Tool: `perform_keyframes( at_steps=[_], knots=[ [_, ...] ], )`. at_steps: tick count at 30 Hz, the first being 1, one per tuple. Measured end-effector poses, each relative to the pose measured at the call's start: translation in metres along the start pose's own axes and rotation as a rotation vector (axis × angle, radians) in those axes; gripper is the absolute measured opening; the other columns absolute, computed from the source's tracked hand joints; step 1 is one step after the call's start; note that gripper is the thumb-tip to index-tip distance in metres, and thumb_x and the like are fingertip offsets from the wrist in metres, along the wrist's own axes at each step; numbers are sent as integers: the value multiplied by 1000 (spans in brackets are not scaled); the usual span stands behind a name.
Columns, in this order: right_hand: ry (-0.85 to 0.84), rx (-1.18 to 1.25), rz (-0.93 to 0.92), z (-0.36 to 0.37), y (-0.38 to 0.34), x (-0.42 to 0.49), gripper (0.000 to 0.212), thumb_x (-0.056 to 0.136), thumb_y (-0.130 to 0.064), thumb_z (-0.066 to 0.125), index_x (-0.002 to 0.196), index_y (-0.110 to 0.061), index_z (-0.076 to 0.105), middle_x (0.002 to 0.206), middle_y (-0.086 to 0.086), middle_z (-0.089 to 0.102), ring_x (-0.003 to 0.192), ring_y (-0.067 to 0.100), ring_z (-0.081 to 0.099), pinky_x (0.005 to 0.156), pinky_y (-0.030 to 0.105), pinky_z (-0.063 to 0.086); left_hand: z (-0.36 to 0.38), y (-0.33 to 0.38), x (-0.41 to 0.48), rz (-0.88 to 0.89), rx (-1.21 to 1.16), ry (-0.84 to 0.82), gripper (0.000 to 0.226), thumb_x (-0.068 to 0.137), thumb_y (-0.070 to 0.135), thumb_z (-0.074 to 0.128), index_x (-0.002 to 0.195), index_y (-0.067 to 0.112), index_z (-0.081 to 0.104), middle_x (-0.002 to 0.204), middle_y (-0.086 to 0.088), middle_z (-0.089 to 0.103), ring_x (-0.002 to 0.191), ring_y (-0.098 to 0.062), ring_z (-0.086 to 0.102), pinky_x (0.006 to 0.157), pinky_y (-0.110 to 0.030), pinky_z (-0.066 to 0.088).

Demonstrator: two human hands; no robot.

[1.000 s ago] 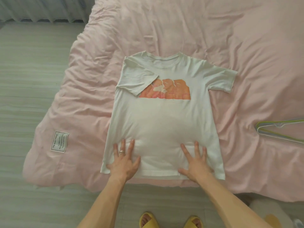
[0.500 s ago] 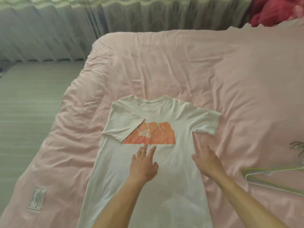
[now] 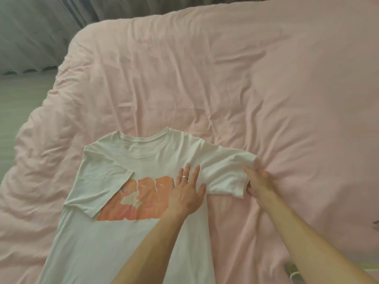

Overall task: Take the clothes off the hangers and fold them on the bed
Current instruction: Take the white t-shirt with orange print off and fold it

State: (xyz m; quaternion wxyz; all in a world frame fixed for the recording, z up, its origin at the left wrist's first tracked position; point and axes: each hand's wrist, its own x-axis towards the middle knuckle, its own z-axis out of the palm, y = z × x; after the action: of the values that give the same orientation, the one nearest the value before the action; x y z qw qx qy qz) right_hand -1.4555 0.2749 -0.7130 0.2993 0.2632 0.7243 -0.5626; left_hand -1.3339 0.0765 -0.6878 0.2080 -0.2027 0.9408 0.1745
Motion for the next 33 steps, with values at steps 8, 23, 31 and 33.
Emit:
perform_keyframes(
  at_steps=[8,23,31,33],
  knots=[
    [-27,210,68,23,-23,24,61,49,-30,90,101,-6,69,97,12,76,83,31,75,79,54,60,2,3,56,-15,123,-166,70,98,67,15,154,43,-17,161,6,-32,146,-22,-35,116,-57,-21],
    [-232,-224,-371,133,-50,-109,32,87,-36,67,114,-23,57,92,-8,67,80,10,67,74,31,58,-73,-80,48,-427,-1304,-309,56,98,60,41,115,14,69,107,-9,74,91,-28,71,83,-40,53],
    [-192,-478,-6,174,44,-135,29,78,-50,60,93,-26,64,86,-10,72,85,10,68,79,31,56,-77,-135,37,-375,-941,-320,37,91,43,66,107,10,71,83,-2,72,76,-19,69,74,-32,55],
    [-64,-349,104,166,62,-131,38,76,-57,59,79,-20,66,72,-7,72,72,16,69,77,41,59,-71,-134,37,-319,-775,-236,14,91,25,65,96,12,68,82,0,67,76,-19,63,67,-30,51]
  ],
)
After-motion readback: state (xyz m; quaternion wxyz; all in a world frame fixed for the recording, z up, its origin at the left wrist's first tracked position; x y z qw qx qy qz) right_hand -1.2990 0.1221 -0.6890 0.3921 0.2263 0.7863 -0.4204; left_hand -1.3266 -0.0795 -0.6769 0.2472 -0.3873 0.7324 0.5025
